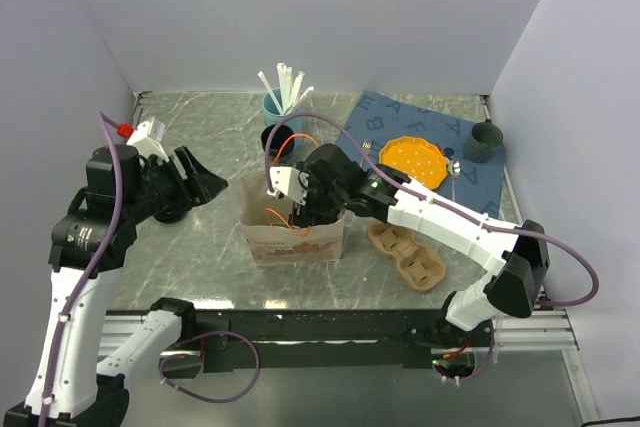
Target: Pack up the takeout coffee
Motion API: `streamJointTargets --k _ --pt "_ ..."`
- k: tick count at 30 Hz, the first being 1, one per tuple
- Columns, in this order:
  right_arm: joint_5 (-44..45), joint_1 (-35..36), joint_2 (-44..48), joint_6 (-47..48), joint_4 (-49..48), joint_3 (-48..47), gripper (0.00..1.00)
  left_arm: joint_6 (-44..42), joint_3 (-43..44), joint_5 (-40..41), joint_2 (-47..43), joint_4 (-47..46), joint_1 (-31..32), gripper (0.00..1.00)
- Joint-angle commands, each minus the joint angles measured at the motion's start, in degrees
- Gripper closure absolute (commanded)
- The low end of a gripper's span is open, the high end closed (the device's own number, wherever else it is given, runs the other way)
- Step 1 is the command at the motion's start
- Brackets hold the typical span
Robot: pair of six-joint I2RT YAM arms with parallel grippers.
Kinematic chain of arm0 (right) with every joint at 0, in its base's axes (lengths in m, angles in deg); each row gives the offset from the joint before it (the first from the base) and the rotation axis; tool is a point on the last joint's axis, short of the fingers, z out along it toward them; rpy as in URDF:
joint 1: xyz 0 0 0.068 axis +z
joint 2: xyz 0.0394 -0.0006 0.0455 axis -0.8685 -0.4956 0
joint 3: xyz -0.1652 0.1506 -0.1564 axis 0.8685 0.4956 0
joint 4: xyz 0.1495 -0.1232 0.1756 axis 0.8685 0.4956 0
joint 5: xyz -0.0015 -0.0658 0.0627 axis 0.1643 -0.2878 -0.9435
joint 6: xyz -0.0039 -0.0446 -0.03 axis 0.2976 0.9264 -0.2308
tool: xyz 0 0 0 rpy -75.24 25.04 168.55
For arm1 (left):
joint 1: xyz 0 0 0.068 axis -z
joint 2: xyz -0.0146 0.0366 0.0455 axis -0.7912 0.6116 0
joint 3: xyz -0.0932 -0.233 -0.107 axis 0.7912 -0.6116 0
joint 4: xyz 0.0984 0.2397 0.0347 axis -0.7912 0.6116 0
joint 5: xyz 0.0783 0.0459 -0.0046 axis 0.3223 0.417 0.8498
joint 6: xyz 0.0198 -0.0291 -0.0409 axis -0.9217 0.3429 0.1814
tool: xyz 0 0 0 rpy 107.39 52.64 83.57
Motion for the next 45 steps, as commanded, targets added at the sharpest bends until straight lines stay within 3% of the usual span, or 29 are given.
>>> streamJointTargets --k 1,9,17,24,29,35,36,39,45 --pt "-1.1 -0.8 3.6 -0.2 -0.2 -4.5 0.15 -1.7 4.6 6.1 1.6 -1.1 -0.2 0.31" --pt "-6.0 -2.5 7.6 -3.1 0.8 -5.9 0.17 -1.0 4.2 8.9 2.0 -4.6 -0.2 0.30" --pt "-8.4 -2.5 10.1 -7.1 4.1 -10.1 0.25 -2.8 3.6 11.7 0.7 -5.9 -0.2 0.28" --pt "-8.7 -2.4 13.4 -11.1 7.2 -14.7 0.26 -1.8 3.4 12.2 1.4 -15.6 -0.2 0.28" --pt "-9.0 -2.4 18.6 -17.1 4.1 -15.3 0.24 -2.5 0.2 11.4 3.4 -28.9 -0.2 0.30" --pt "-4.0 -2.5 29.0 -37.8 -6.4 -7.5 0.17 -6.1 4.2 11.9 14.1 -35.5 -0.2 0.30" --pt "-3.7 -2.5 31.9 -41.2 -7.3 -4.9 0.12 -6.3 6.4 11.2 15.8 -35.7 -0.2 0.30" --pt "-2.5 -2.5 37.2 -43.8 -10.3 0.9 0.00 -8.0 8.1 7.8 21.4 -39.3 -0.1 0.33" --pt "-0.4 -2.5 40.0 -46.0 -8.0 2.7 0.00 -11.9 11.3 9.2 32.9 -42.6 -0.2 0.29"
